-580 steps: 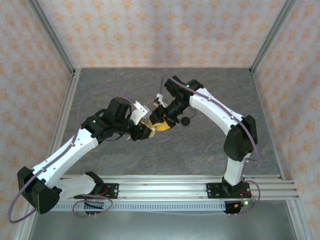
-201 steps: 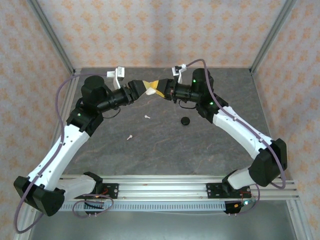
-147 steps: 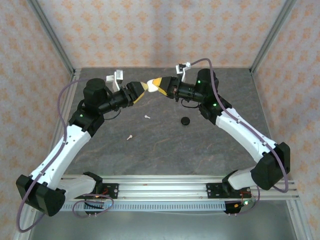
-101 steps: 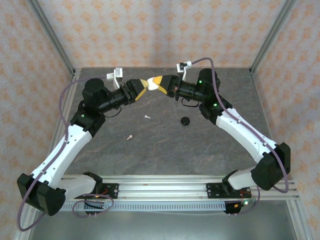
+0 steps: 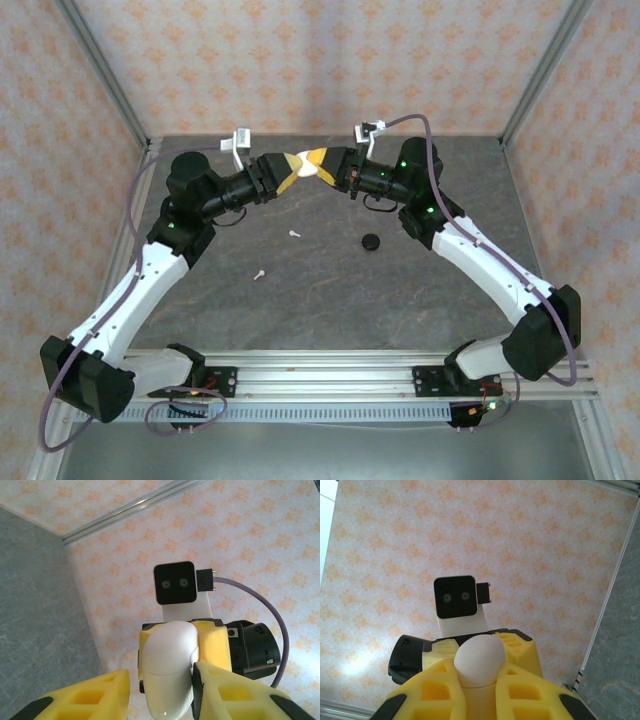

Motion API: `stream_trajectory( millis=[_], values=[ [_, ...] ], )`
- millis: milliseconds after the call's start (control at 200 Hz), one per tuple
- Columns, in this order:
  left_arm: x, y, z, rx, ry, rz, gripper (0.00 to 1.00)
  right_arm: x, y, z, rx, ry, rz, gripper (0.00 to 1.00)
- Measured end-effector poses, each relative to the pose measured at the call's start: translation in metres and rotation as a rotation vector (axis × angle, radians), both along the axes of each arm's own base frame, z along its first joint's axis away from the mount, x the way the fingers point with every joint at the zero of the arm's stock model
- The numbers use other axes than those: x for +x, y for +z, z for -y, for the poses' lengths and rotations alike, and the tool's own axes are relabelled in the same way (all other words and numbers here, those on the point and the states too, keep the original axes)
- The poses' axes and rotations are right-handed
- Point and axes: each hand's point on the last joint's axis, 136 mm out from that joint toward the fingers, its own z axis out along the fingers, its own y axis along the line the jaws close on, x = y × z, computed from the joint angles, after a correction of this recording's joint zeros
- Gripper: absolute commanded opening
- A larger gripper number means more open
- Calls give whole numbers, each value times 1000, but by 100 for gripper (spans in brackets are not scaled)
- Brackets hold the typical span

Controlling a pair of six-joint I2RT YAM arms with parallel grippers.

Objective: Insert wireless bluetooth earbuds into charging case

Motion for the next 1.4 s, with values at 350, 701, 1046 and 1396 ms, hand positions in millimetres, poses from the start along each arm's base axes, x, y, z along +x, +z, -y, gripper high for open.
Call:
stream_trajectory(
  millis=[350,701,1046,1396],
  values=[
    [-1,0,7,0,-38,1,41,-2,0,-2,4,6,-2,2],
    [-3,1,8,-5,-52,0,22,-1,-1,-2,2,-4,-2,3],
    [-3,-4,8,15,-52,-10,32,1,-8,-3,-26,-14,-8,2],
    [-5,-10,9,28,-63,-28,38,3,-14,-3,-48,-32,-16,2]
  ],
)
